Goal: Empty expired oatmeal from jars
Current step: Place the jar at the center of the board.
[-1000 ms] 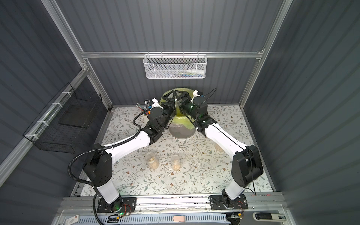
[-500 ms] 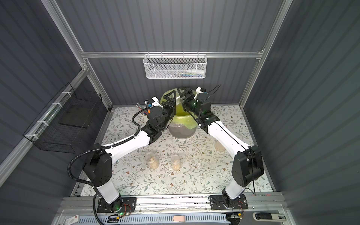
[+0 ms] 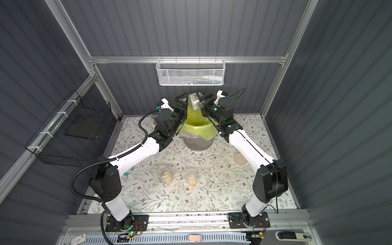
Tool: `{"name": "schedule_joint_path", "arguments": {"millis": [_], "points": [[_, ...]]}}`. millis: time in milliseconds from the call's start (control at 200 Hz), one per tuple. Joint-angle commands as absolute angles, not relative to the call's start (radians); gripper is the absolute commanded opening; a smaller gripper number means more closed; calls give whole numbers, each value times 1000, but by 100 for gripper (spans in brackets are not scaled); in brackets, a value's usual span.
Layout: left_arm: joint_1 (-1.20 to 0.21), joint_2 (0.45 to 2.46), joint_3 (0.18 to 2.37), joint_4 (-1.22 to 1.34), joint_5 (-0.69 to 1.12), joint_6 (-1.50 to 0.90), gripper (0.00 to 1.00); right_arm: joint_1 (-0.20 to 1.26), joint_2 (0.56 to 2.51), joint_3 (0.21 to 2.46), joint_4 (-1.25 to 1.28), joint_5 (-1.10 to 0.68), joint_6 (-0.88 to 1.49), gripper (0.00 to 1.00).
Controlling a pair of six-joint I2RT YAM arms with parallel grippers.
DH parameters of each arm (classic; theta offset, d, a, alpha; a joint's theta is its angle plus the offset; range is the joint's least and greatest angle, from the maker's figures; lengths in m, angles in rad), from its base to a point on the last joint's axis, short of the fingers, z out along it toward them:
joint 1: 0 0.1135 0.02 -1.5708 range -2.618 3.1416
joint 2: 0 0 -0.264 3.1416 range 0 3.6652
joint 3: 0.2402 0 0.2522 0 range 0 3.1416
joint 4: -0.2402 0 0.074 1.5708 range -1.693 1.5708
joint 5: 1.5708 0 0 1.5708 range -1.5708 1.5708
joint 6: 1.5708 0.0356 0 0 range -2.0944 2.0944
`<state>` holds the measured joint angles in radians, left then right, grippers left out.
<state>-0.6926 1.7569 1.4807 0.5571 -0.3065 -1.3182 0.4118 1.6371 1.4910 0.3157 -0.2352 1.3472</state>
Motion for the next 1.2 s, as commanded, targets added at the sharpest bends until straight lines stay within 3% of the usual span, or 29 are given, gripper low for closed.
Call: {"name": "schedule_joint_path", "arguments": {"millis": [0,275,665,1196], "points": [[-681,1728,1550,532,-256,-1241,100,403,1613,1549,320,-261,1289,51],[-650,1693,1637,318,-162,-1082,100,386,1551,1559,178,-300,1143,51],[-640,1582,1655,102,-159,-756,100,358,1321,1479,-80,-241,899,51],[-640,1367,1519,-110,-305,-435,100,352,927,1235,-452,11,586,52]]}}
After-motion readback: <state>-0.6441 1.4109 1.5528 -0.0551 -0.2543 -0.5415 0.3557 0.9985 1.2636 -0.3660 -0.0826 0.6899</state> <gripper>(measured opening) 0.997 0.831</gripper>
